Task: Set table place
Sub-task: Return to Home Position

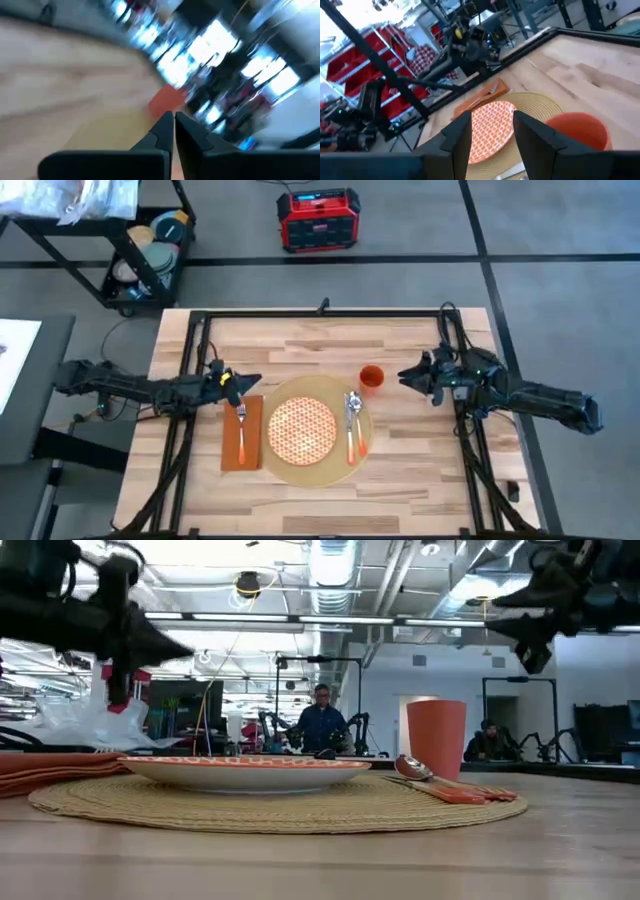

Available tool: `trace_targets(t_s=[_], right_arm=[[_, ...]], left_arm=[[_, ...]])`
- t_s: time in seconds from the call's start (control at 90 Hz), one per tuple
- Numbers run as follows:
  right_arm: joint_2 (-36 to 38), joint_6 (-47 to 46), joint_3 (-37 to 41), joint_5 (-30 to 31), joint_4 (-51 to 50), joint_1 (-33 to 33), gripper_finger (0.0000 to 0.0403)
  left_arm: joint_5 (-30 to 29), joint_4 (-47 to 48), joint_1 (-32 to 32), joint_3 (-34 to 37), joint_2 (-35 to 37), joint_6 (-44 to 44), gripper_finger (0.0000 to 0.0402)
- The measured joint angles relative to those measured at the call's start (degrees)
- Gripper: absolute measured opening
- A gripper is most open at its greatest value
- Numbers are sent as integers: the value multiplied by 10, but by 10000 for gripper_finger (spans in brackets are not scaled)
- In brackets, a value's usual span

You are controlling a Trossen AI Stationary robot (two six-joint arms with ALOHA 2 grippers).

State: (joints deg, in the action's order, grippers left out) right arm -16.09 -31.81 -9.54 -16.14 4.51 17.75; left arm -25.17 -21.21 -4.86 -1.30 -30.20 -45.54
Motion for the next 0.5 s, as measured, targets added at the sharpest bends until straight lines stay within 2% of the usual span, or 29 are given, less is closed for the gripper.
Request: trace_targets(t_s=[0.089,0.222,0.389,0.5], right_arm=[[8,-8,28,26,18,-33,134],[9,-4,80,114,83,-118,134],[7,57,90,290,46,-241,134],[7,112,91,407,42,-299,134]], left_arm=[[23,-21,0,4,-2,20,0],[92,-28,0,6,-3,45,0],[134,-33,0,7,-1,84,0],[145,-29,0,8,-1,119,0]])
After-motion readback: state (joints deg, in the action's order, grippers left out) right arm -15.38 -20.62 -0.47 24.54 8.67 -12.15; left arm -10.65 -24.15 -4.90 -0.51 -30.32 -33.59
